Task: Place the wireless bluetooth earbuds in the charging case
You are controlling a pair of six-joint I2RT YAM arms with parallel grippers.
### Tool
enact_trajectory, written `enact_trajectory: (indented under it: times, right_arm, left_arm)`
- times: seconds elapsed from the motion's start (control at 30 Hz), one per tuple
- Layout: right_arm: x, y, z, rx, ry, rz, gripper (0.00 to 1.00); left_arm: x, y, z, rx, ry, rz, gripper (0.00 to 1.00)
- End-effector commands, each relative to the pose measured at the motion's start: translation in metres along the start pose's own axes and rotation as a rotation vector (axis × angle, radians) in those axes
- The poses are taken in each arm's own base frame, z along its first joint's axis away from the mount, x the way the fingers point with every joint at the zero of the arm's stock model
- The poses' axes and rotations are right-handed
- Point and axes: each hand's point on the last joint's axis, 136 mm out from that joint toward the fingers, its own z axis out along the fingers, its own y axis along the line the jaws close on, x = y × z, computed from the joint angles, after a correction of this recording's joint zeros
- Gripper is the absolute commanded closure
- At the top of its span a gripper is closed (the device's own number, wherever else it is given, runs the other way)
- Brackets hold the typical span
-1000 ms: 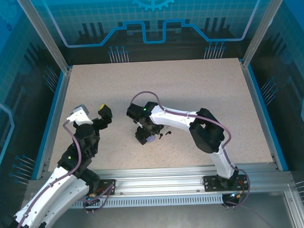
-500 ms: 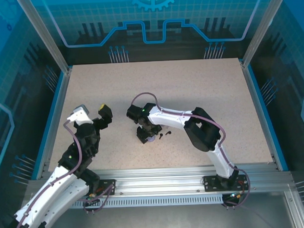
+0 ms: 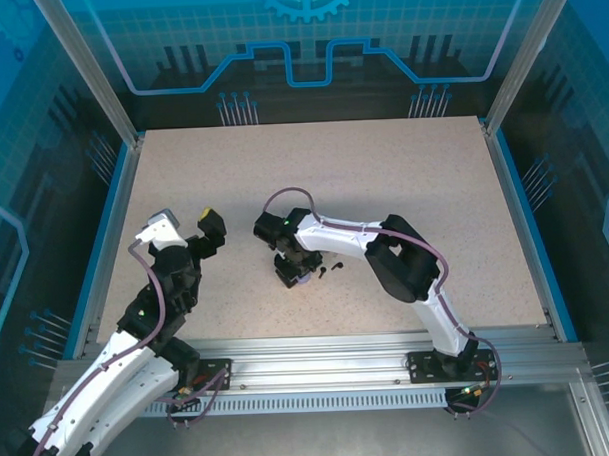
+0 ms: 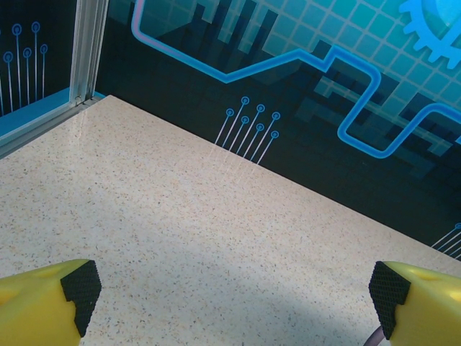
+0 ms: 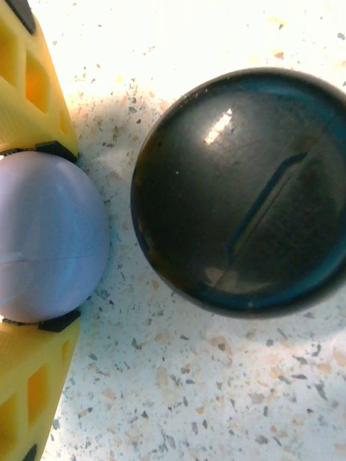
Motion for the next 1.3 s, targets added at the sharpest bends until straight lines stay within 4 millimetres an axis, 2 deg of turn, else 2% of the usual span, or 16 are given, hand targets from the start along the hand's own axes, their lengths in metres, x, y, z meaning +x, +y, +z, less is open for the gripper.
enact_trajectory:
  times: [0.0, 0.1, 0.23, 0.43, 0.6, 0.73, 0.87, 1.0, 1.13, 1.27]
  right_arm:
    - [0.016, -0.013, 0.019, 0.049, 0.06, 0.018, 0.46]
    - [0.017, -0.017, 0.011, 0.065, 0.037, 0.016, 0.48]
    - [0.014, -0.026, -0.011, 0.066, -0.037, -0.021, 0.5]
    - [0.017, -0.053, -0.052, 0.018, -0.196, -0.045, 0.54]
    - [0.03, -0.082, -0.085, 0.033, -0.337, -0.071, 0.56]
    - [0.042, -0.096, -0.119, -0.006, -0.497, -0.087, 0.56]
    - [0.052, -0.104, -0.154, -0.043, -0.657, -0.106, 0.56]
    - [0.059, -0.103, -0.18, -0.056, -0.789, -0.185, 0.55]
    - [0.063, -0.103, -0.191, -0.031, -0.829, -0.258, 0.55]
    - [0.062, -0.102, -0.199, -0.002, -0.848, -0.325, 0.55]
  left_arm:
    - [0.0, 0.008, 0.001, -0.035, -0.012, -0.003, 0.01]
    - [-0.001, 0.007, 0.001, -0.031, -0.011, 0.001, 0.01]
    - [0.004, -0.002, 0.004, 0.011, 0.012, -0.014, 0.01]
    - [0.026, -0.04, 0.021, 0.175, 0.174, -0.049, 0.01]
    - [0.052, -0.071, 0.038, 0.322, 0.379, -0.138, 0.02]
    - [0.071, -0.105, 0.042, 0.483, 0.542, -0.158, 0.09]
    - [0.085, -0.149, 0.033, 0.709, 0.715, -0.167, 0.14]
    - [0.098, -0.179, 0.02, 0.869, 0.877, -0.211, 0.19]
    - [0.107, -0.204, -0.001, 0.997, 0.961, -0.18, 0.2]
    - [0.115, -0.221, -0.021, 1.083, 1.034, -0.148, 0.2]
